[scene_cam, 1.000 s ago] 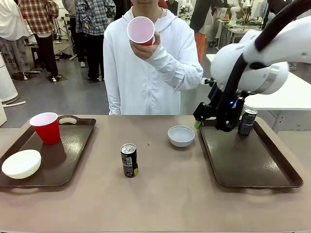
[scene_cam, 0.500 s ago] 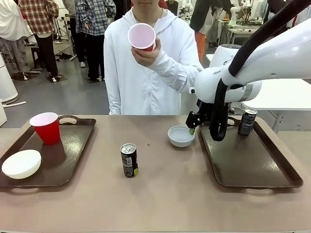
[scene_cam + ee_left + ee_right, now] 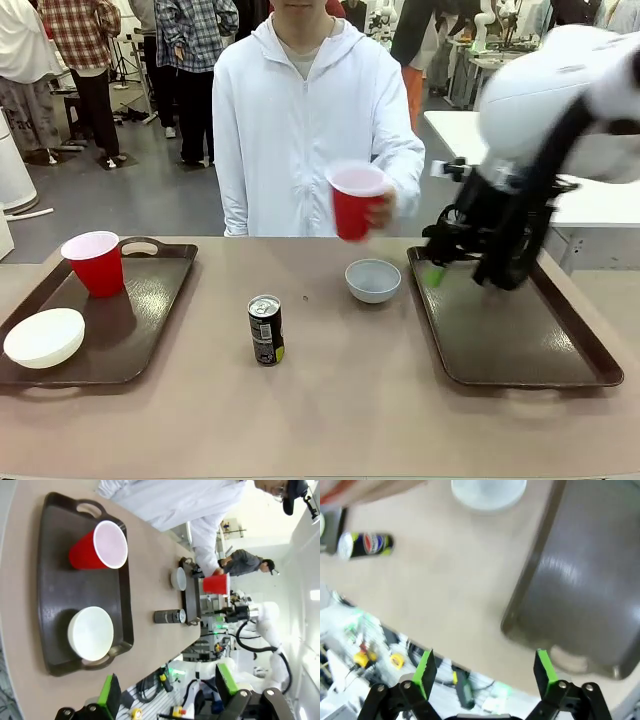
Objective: Prepare tableware on both trays.
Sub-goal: Pick up a Picnic Bowl from the table and place it on a Handle tray.
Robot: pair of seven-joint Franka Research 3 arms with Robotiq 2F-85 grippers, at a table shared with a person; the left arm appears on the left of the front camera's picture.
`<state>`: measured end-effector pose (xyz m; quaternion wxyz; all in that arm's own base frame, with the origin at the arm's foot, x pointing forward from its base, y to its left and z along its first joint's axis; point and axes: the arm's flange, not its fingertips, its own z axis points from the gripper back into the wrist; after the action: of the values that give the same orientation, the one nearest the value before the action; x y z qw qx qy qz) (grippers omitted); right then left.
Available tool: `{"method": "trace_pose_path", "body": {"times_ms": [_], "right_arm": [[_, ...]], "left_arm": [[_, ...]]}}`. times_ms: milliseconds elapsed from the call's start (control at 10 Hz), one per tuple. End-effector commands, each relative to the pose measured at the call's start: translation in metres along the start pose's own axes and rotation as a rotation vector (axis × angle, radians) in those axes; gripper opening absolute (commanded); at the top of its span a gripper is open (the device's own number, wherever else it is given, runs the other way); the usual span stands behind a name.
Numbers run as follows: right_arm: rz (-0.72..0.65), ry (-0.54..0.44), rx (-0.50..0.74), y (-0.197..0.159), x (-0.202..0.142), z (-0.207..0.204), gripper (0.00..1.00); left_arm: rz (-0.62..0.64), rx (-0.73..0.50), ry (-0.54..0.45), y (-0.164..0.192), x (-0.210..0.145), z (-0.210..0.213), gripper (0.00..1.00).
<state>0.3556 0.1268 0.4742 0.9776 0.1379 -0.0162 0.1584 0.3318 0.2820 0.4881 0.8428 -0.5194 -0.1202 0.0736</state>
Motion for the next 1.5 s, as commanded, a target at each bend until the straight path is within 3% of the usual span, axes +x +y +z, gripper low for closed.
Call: {"method": "trace_pose_path", "body": {"times_ms": [0,200,300,1100,1400], "right_arm": [[-0.044,0.007,0.019,-0.02,-0.017,-0.003,1.0],[-0.027,0.012,0.037,-0.017,-0.015,-0.009,1.0],[-0.038,0.004,0.029,-0.017,-0.031,0.008,1.0],[-0.039,0.002,0.028,-0.017,-0.03,0.007,1.0],[-0.089,0.059,-0.178,0.013,0.053,0.016,1.0]], "left_arm": [[-0.007,-0.011,-0.001,-0.002,0.0,0.003,1.0],[-0.007,-0.011,-0.001,-0.002,0.0,0.003,1.0],[-0.007,-0.011,-0.001,-0.002,0.0,0.003,1.0],[-0.007,-0.011,-0.001,-0.002,0.0,0.003,1.0],[-0.007,-0.011,-0.001,-0.002,0.0,0.003,1.0]]}}
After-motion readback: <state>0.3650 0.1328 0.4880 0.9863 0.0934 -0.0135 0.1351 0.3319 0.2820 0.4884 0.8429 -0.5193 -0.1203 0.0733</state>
